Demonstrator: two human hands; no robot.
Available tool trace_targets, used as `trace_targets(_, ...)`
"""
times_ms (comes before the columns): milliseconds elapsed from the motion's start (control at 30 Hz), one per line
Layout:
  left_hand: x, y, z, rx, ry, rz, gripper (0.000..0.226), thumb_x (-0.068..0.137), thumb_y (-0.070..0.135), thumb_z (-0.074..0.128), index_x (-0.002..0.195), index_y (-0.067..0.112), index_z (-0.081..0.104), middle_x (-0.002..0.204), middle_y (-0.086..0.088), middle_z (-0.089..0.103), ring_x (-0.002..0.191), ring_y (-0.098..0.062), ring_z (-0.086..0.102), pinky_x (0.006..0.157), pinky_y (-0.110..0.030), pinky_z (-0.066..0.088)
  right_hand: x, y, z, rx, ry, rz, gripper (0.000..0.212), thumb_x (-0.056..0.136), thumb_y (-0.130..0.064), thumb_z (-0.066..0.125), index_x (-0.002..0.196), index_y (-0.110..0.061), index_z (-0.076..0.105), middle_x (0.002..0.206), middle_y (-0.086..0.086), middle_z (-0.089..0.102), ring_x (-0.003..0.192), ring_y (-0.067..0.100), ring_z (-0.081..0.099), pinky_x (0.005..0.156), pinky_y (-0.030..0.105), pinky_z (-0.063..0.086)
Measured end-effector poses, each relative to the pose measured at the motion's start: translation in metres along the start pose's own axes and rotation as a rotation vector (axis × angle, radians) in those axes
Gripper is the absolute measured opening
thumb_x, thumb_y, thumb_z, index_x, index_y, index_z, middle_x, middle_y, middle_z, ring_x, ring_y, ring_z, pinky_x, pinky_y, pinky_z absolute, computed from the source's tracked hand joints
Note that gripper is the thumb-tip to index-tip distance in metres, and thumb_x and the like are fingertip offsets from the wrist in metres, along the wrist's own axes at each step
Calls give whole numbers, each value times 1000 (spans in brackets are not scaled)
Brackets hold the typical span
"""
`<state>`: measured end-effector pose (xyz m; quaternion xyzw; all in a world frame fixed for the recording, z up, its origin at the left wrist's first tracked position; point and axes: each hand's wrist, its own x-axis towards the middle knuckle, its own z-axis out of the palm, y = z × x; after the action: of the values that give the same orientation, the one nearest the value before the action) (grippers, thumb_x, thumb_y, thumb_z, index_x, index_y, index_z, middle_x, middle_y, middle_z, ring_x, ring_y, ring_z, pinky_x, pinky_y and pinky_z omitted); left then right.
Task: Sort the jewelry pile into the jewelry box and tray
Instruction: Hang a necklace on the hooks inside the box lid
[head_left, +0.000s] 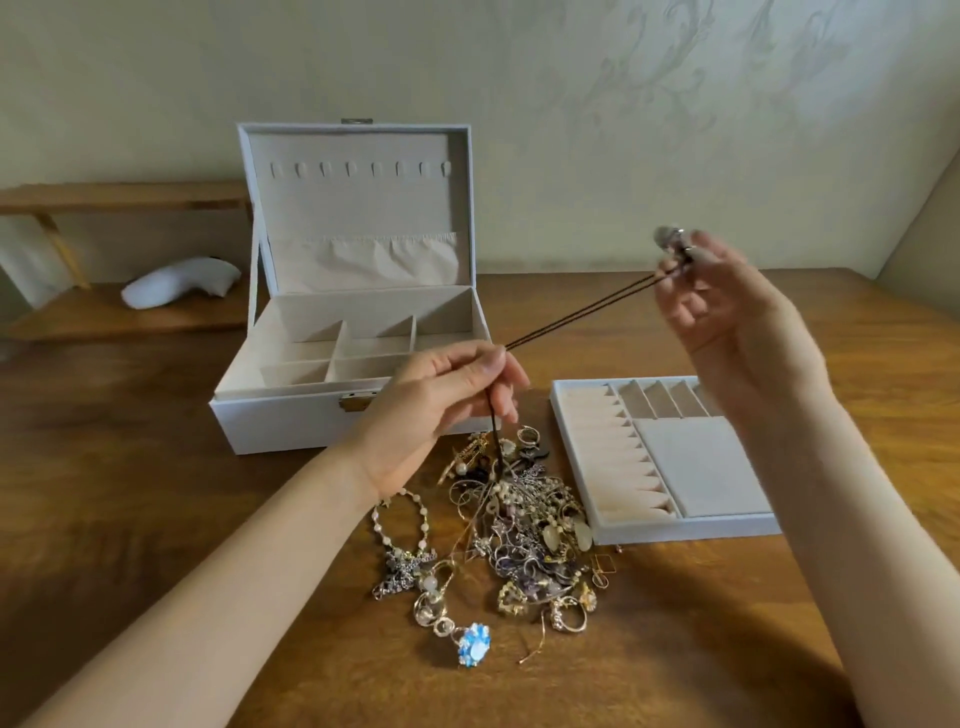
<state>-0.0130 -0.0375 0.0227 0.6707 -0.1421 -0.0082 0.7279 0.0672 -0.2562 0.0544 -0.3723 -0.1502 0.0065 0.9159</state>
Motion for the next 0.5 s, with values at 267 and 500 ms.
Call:
trace_targets(267,1,-5,-9,339,-117,-36,14,90,17,57,87,8,68,69,-2,66,64,-13,61,67,-21,52,8,-21,-15,264,110,-130,11,92,6,47,99,2,55,82,15,70,67,17,66,63,21,55)
trace_targets(500,1,-15,-8,840,-171,-59,15,87,27,62,95,19,73,88,9,70,85,-3,62,84,-25,48,7,-31,-19,113,12,-93,25,94,3,41,111,-6,57,94,5,67,63,7,58,53,11,47)
